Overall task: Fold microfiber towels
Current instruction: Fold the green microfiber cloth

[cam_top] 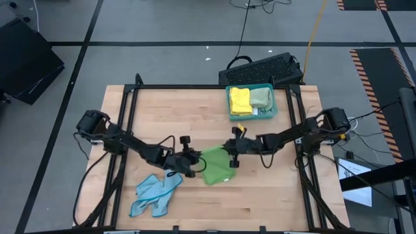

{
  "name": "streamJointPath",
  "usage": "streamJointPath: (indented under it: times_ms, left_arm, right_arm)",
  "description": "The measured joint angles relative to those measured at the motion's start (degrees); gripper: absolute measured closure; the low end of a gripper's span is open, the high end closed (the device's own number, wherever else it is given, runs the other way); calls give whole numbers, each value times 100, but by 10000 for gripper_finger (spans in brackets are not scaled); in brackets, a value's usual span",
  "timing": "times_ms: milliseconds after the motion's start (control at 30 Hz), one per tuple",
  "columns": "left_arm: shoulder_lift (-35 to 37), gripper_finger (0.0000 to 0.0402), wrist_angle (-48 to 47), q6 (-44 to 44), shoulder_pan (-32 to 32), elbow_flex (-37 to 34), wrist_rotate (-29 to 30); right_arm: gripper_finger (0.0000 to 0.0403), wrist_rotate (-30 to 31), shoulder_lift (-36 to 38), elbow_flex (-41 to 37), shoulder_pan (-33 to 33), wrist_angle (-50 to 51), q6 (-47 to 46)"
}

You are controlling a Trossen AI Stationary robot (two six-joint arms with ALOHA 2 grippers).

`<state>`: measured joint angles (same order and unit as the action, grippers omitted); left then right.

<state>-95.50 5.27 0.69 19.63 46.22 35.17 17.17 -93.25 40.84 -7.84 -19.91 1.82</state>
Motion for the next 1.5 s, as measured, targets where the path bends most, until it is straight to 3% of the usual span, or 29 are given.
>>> streamJointPath:
  times_ms: [100,367,533,767,1033,1167,1367,1500]
  left_arm:
    - [-11,389,141,44,235,-7,-23]
    - [-9,388,1204,-258,822,-2,-58]
    - [-9,396,973,-404,766,-4,511]
    - [-9,392,625,-723,-53,-4,1029]
    - [-9,392,1151,-652,-156,-4,-114]
    - [-50,395,1350,-201,-101,-4,-684]
    - [-204,396,578,-498,13,-9,-100]
    - [-13,391,-115,-934,-382,-3,331]
  right_arm:
    - [397,493,1,0,-347,-26,158]
    - [393,567,157,0,-1069,-14,212]
    - [399,1654,155,0,-1246,-173,753]
    - [397,3102,155,0,-806,-520,1675]
    - [397,2872,151,0,-780,276,656]
    - [397,2571,151,1,-893,544,497]
    - [397,1907,177,2,-860,396,672]
    - [397,1714,321,-2,-856,127,605]
